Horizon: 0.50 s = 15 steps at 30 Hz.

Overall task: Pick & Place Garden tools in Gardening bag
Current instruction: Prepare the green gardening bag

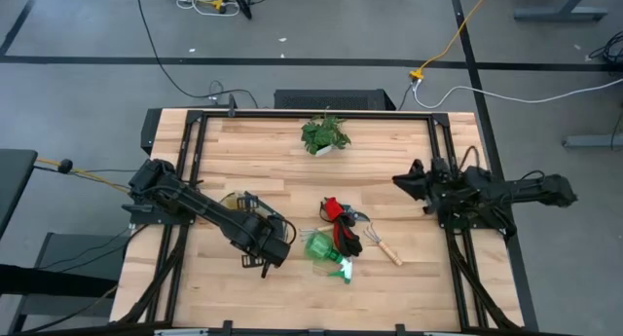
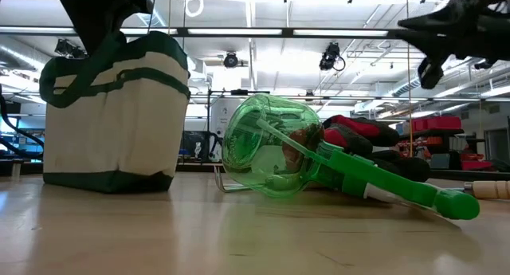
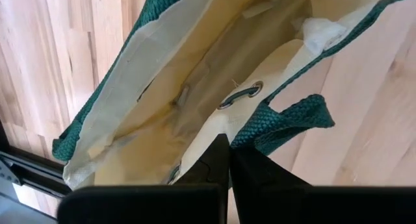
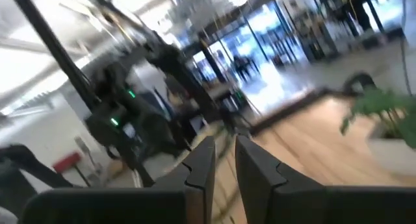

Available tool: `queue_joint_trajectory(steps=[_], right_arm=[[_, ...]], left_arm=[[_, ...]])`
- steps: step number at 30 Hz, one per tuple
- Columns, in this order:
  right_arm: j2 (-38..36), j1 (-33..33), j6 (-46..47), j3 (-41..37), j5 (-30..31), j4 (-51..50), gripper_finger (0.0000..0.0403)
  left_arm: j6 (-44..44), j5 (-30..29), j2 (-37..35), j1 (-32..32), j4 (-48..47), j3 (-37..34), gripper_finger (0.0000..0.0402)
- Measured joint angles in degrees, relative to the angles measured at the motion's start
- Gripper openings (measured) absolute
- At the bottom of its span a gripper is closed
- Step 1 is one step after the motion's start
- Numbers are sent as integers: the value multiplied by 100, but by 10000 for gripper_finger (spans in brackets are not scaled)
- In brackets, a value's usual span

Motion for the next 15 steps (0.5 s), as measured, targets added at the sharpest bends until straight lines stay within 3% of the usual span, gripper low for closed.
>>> queue_joint_trajectory(steps=[5, 15], right_arm=[[1528, -2, -273, 1043, -201, 35, 62], [4757, 0, -448, 3438, -776, -1082, 62]], left_arm=[[15, -51, 0, 2, 138, 0, 4], [248, -317, 0, 18, 905, -2, 6]])
